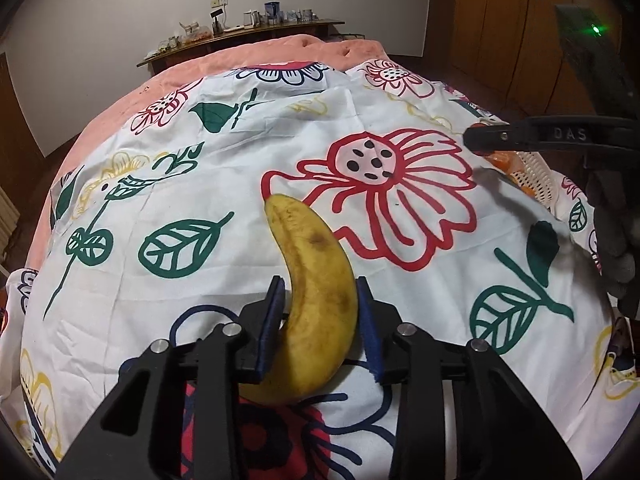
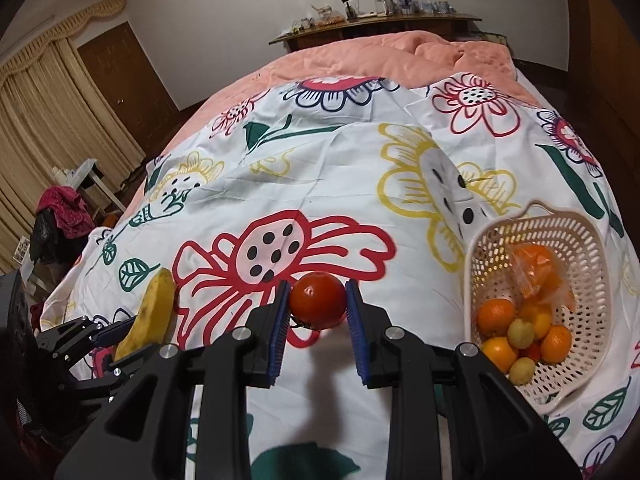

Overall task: Organize fruits
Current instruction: 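Carry the tomato with the right gripper and release it into the basket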

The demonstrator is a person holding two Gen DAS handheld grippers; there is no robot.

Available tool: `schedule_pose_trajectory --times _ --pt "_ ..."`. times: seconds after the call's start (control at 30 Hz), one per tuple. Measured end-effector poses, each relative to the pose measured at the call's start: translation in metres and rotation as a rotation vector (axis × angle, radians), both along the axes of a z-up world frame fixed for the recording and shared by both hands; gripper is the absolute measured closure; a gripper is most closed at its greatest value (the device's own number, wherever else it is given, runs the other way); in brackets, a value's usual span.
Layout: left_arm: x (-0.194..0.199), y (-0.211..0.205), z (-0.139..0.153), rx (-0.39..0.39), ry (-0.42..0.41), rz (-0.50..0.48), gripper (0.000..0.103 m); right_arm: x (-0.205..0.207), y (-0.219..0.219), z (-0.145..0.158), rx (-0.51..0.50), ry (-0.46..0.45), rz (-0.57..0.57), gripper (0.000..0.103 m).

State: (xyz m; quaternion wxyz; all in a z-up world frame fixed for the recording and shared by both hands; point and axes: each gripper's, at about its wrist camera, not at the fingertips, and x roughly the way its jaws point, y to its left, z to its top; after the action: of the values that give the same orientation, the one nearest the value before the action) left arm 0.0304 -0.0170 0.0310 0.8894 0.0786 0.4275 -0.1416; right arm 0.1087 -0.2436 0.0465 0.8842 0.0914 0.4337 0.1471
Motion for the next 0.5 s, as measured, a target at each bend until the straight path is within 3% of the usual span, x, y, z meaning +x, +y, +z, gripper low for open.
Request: schedule_pose_trajectory --times 0.3,0.5 --pt "-0.012 -0.007 0.027 -0.121 -0.006 -0.031 0.069 -0.021 -0.052 0.011 0.053 -0.047 -0.109 0.075" --pt "-0.017 -0.025 0.046 -0.13 -0.037 -0.063 0.069 -0.038 -0.103 0.011 0.075 -0.069 -0.222 0.075"
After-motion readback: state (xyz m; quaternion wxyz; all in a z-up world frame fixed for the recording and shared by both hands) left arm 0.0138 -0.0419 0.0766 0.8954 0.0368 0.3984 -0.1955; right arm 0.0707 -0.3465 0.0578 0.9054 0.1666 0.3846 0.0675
